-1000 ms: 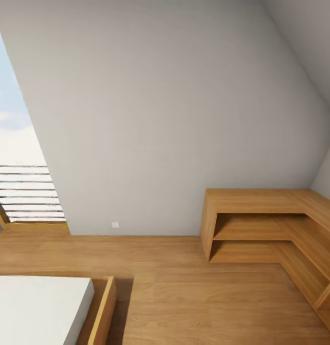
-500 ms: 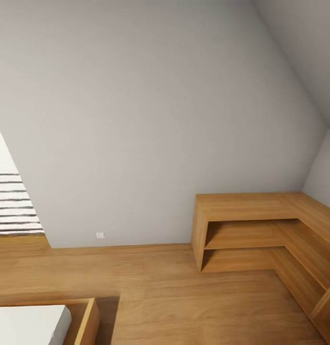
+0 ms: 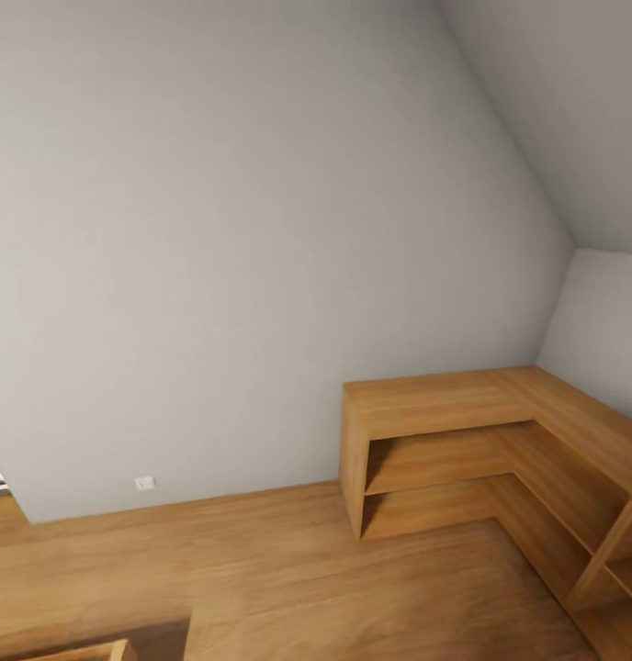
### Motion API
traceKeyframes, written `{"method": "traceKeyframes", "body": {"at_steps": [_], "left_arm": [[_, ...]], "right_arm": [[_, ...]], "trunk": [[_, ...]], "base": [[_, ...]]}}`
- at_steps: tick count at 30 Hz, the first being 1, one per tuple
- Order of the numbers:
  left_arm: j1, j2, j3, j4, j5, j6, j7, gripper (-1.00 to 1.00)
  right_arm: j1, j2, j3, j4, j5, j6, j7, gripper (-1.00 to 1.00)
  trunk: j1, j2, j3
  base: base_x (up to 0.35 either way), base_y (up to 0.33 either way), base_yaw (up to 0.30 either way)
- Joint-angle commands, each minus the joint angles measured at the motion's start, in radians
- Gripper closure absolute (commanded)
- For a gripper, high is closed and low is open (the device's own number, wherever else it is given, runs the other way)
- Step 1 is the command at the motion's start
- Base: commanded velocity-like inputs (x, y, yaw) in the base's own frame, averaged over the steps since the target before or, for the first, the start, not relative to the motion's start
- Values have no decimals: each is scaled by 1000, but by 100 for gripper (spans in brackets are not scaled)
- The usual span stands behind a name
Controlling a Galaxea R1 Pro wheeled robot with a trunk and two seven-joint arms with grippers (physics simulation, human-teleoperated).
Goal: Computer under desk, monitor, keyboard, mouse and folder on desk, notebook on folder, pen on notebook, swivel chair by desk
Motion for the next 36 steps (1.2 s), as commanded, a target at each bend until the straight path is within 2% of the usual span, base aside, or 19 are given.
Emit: {"method": "traceKeyframes", "body": {"at_steps": [1,33,34,36], "left_arm": [[0,0,-6,0,3,-2,6,-100],[0,-5,2,-3,8,15,12,-100],[0,-5,1,-11,8,18,11,-100],[0,-4,0,-94,8,38,16,-100]], "right_arm": [[-1,1,8,0,0,0,-9,-100],[-1,12,8,-3,1,26,-8,-100],[-1,12,6,-7,2,32,-8,-100],[-5,7,3,-18,4,61,-8,-100]], "trunk": [[1,-1,-2],[1,-1,-2],[1,-1,-2],[1,-1,-2]], "base": [[141,0,-292],[10,0,-298],[0,0,-280],[0,0,-268]]}}
